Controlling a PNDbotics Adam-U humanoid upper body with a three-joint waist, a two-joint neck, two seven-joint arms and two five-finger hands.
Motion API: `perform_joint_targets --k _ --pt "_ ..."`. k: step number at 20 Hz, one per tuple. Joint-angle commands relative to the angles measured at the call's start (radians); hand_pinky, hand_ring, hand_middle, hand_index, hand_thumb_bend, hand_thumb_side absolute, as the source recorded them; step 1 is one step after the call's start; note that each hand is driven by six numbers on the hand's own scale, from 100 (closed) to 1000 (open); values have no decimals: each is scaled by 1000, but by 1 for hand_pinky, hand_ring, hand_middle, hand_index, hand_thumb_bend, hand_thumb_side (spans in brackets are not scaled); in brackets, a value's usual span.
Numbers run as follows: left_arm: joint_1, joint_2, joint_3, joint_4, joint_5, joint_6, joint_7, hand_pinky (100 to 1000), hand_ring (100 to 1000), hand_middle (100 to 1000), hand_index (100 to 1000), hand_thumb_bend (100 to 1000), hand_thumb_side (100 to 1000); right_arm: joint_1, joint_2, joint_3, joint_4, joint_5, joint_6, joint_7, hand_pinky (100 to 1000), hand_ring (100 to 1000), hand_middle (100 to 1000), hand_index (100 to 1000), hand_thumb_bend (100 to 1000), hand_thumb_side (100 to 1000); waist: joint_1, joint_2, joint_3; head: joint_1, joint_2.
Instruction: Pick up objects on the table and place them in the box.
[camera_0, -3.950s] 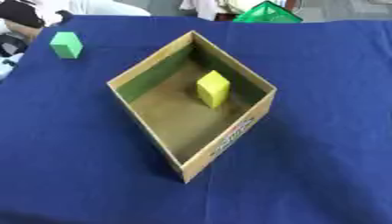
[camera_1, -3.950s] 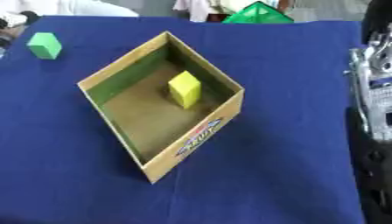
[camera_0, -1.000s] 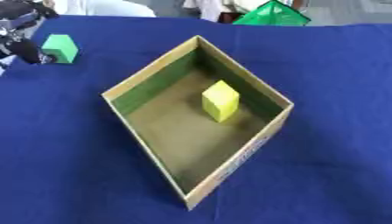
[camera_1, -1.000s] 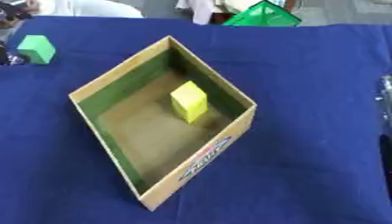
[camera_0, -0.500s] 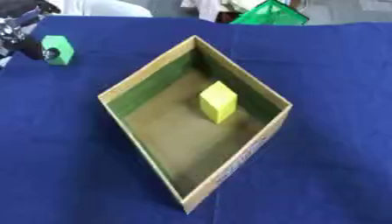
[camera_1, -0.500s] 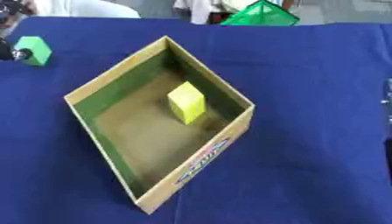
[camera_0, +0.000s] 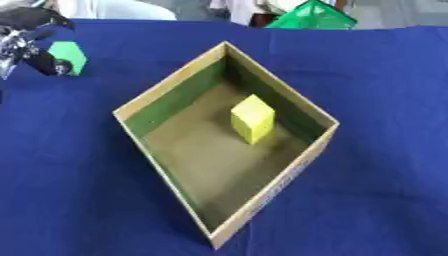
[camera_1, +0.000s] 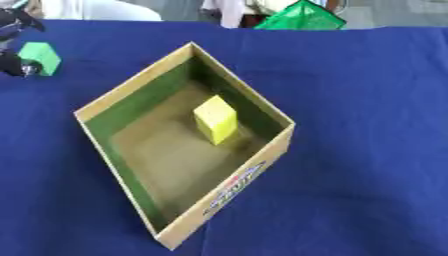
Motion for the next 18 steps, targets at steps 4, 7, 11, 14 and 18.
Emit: perform_joint_targets --k 4,7,11,14,18 --pt "-25 29 11 -7 3 2 -8 813 889 882 926 331 100 -17 -32 -11 -7 -9 1 0 808 827 676 816 149 1000 1 -18 4 5 -16" --pt "-25 33 14 -13 -14 15 15 816 904 905 945 368 100 -20 -31 -9 -7 -11 1 2 809 827 675 816 147 1000 0 -13 -1 12 -27" --pt "-24 33 20 -7 -47 37 48 818 910 914 957 392 100 -23 -34 -9 -3 -13 0 5 809 825 671 816 144 1000 -3 -7 -6 15 -38" --pt "-23 34 21 0 -58 43 54 814 911 911 957 390 100 -25 -36 -8 0 -16 0 8 809 824 668 815 143 1000 -4 -2 -7 15 -41" --pt "-21 40 25 10 -65 53 44 808 903 902 953 417 100 -28 -40 -8 2 -18 -1 10 809 821 664 815 141 1000 -6 5 -8 16 -45"
